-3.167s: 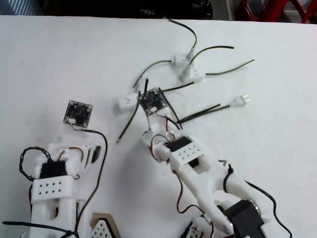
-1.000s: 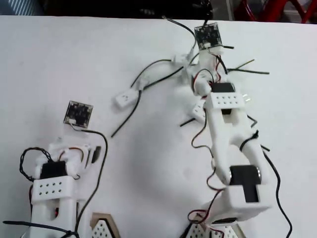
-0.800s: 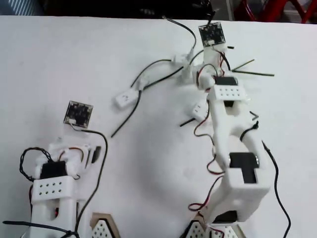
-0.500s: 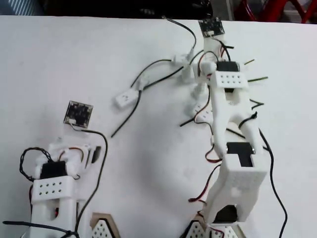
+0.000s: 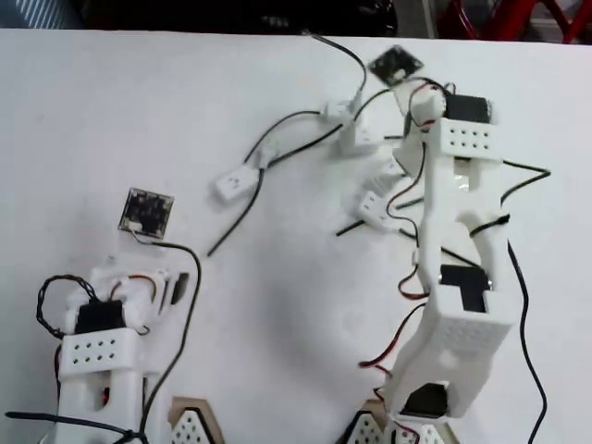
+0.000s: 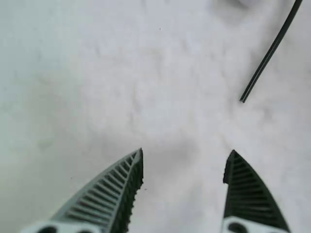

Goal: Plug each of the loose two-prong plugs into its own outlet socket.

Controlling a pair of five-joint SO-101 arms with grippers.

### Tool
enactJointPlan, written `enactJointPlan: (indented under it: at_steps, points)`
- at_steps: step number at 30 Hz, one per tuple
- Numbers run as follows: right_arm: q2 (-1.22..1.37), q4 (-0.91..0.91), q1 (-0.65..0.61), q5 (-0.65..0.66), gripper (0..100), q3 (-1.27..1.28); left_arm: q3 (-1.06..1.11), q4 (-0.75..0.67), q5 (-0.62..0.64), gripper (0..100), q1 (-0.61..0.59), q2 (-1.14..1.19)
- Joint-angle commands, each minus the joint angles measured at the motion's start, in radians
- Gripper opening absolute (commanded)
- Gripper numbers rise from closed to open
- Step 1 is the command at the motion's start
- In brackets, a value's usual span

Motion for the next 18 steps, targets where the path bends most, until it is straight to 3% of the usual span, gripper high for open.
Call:
enactJointPlan:
  at_steps: [1,8,15,18]
  points:
    - [-0.010,0.058,0.044,0.212,13.3,-0.038,-0.003,-0.020,-0.012,27,-0.008,-0.018]
    - [0.021,0.094,0.048,0.417,13.4,0.014,-0.003,-0.020,-0.012,27,-0.008,-0.018]
    - [0.116,0.091,0.044,0.509,13.6,0.012,-0.003,-0.020,-0.012,27,-0.008,-0.018]
    - [0.125,0.081,0.045,0.516,19.6,0.012,-0.003,-0.020,-0.012,27,-0.008,-0.018]
